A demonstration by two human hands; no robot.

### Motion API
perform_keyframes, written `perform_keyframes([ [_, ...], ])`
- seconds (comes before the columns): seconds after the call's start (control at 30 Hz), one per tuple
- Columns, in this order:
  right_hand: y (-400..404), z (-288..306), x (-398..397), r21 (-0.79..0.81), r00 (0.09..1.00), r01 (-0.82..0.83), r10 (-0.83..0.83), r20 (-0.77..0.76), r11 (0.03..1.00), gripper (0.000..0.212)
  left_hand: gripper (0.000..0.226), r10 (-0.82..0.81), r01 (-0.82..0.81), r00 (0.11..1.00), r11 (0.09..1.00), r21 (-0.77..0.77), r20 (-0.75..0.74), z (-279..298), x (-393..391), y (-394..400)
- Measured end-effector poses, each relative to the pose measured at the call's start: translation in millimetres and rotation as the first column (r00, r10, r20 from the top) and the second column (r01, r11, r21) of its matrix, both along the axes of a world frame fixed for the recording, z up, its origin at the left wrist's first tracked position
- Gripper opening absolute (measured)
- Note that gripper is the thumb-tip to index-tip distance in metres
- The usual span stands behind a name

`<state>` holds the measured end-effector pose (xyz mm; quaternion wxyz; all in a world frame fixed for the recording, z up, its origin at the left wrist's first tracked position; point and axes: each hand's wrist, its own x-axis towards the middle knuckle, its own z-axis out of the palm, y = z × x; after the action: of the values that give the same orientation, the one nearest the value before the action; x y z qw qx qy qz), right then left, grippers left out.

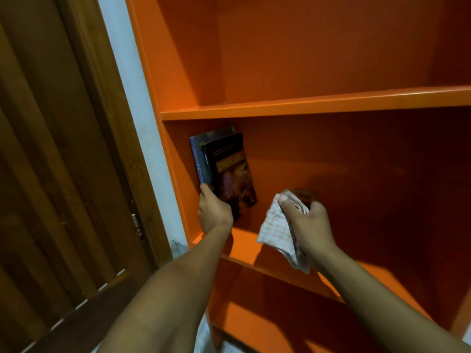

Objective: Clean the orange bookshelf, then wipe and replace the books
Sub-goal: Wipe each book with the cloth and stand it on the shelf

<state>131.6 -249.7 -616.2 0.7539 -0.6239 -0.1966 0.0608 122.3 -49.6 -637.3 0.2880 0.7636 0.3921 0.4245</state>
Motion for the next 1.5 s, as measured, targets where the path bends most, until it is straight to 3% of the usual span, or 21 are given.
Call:
perform_keyframes([
  [0.33, 12, -5, -26, 0.032, 0.996, -0.081, 0.082, -0.037, 0.996, 0.022, 0.02, -0.088, 0.088, 0.996, 0.982, 0.17, -0.007, -5, -36, 1],
  [0.53, 25, -24, -60, 0.03, 0.984, -0.135, 0.137, -0.109, 0.99, 0.024, 0.015, -0.203, 0.218, 0.976, 0.932, 0.288, -0.083, -64, -109, 11],
  [0.73, 48, -76, -102, -0.056, 0.946, -0.229, 0.209, -0.247, 0.972, 0.028, 0.014, -0.264, 0.29, 0.941, 0.952, 0.103, -0.212, -160, -216, 19],
  [0.83, 54, -107, -124, -0.106, 0.936, -0.239, 0.201, -0.288, 0.965, 0.028, 0.021, -0.299, 0.259, 0.885, 0.953, -0.158, -0.357, -219, -270, 15],
  [0.97, 54, -156, -143, -0.198, 0.906, -0.29, 0.202, -0.371, 0.936, 0.024, 0.043, -0.393, 0.146, 0.789, 0.866, -0.478, -0.472, -291, -323, -5],
  [1.07, 61, -174, -152, -0.222, 0.888, -0.327, 0.219, -0.404, 0.918, 0.022, 0.05, -0.436, 0.087, 0.674, 0.849, -0.522, -0.597, -338, -348, -25],
  [1.13, 69, -175, -157, -0.219, 0.877, -0.37, 0.262, -0.402, 0.903, 0.026, 0.067, -0.399, -0.036, 0.647, 0.835, -0.548, -0.65, -359, -360, -39],
  [1.27, 74, -182, -160, -0.238, 0.874, -0.404, 0.295, -0.387, 0.883, 0.031, 0.096, -0.34, -0.126, 0.526, 0.876, -0.466, -0.78, -380, -371, -52],
  [1.37, 70, -182, -157, -0.224, 0.863, -0.419, 0.309, -0.398, 0.88, 0.033, 0.11, -0.34, -0.172, 0.56, 0.845, -0.507, -0.756, -385, -368, -42],
  [1.5, 67, -181, -154, -0.163, 0.8, -0.448, 0.312, -0.513, 0.879, 0.026, 0.098, -0.306, -0.151, 0.693, 0.824, -0.547, -0.653, -385, -360, -38],
])
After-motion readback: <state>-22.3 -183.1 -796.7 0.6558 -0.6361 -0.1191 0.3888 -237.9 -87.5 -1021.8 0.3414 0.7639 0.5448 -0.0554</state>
